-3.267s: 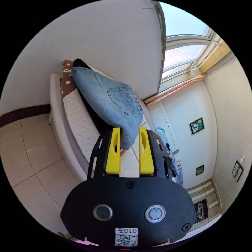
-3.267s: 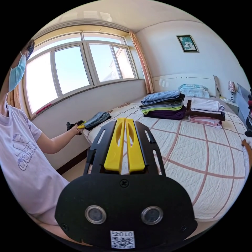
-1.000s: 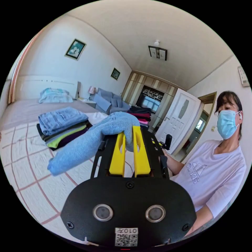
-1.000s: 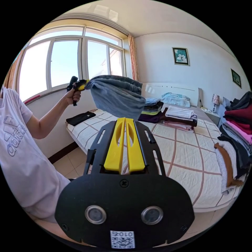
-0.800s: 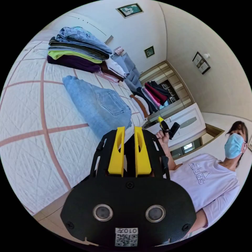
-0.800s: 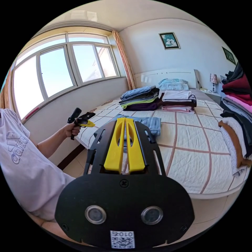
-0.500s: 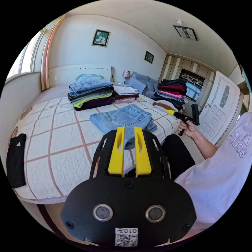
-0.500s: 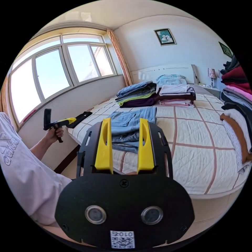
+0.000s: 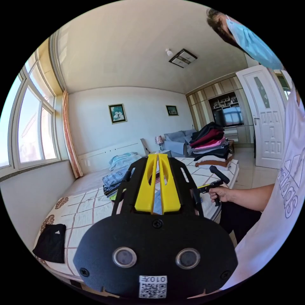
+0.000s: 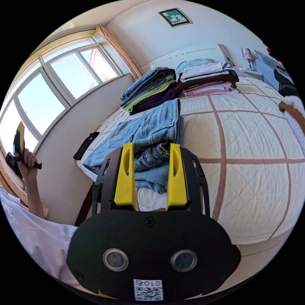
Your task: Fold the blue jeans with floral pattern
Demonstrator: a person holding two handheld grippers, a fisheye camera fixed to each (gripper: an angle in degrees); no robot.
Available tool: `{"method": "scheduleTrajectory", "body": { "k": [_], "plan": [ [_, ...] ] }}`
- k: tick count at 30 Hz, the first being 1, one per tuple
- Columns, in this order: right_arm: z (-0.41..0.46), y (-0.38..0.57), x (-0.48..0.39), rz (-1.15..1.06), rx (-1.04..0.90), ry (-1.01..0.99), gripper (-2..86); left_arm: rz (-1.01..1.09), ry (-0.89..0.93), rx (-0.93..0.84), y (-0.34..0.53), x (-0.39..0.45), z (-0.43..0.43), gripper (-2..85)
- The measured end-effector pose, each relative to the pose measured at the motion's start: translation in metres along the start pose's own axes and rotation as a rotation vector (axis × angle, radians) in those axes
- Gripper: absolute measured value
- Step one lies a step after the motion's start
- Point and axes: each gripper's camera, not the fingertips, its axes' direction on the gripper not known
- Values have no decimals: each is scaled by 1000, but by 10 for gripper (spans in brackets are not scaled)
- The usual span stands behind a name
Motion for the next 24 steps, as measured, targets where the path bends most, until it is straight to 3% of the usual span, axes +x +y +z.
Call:
{"method": "scheduleTrajectory", "body": {
  "k": [5, 9, 12, 16, 20, 24],
  "plan": [
    [-4, 1, 12, -39, -27, -49, 110, 1, 18, -305, 48, 15, 75, 57],
    [-12, -11, 23, -38, -82, -117, 76, 159, 80, -546, 87, 51, 160, 108],
    [-21, -25, 20, -59, -95, -159, 68, 314, 138, -616, 99, 87, 206, 121],
    [-45, -46, -4, -151, -28, -252, 57, 322, 209, -689, 106, 111, 247, 121],
    [-55, -61, -39, -301, -34, -219, 52, 300, -49, -689, 104, 91, 246, 89],
    [-55, -60, -37, -317, -20, -249, 43, 14, 143, -704, 100, 2, 239, 53]
  ]
}}
